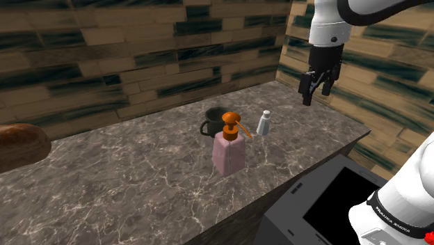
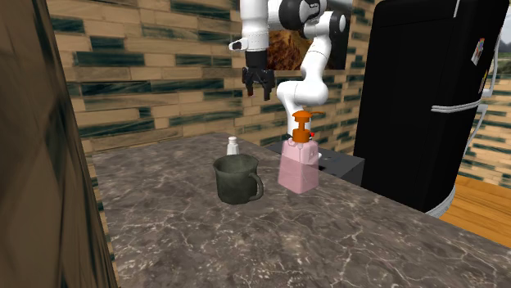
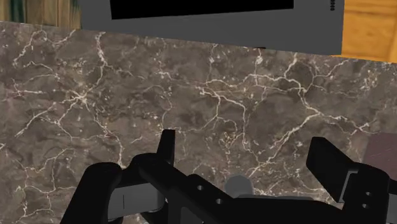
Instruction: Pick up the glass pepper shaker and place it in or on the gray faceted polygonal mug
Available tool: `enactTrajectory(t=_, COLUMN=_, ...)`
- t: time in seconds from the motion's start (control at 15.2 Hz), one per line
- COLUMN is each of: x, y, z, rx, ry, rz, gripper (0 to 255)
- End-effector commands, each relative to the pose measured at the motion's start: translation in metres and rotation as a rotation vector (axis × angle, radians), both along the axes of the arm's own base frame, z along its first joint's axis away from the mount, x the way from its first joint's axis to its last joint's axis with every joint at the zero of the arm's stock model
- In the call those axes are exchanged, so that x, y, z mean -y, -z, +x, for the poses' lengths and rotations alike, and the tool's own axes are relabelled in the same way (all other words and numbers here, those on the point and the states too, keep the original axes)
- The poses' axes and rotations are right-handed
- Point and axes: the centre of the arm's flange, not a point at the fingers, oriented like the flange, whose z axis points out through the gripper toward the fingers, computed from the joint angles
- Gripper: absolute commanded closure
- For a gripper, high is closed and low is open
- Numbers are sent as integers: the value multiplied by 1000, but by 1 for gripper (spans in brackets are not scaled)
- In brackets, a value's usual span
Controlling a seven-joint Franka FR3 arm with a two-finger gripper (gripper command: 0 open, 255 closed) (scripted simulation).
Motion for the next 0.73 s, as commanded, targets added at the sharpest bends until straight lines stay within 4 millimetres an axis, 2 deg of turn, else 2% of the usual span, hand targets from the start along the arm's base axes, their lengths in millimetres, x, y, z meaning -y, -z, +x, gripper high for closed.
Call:
enactTrajectory(t=0.0, x=-4, y=18, z=17, rx=29, ry=-4, rz=-8, gripper=0)
enactTrajectory(t=0.66, x=-30, y=90, z=106, rx=154, ry=-20, rz=-47, gripper=0)
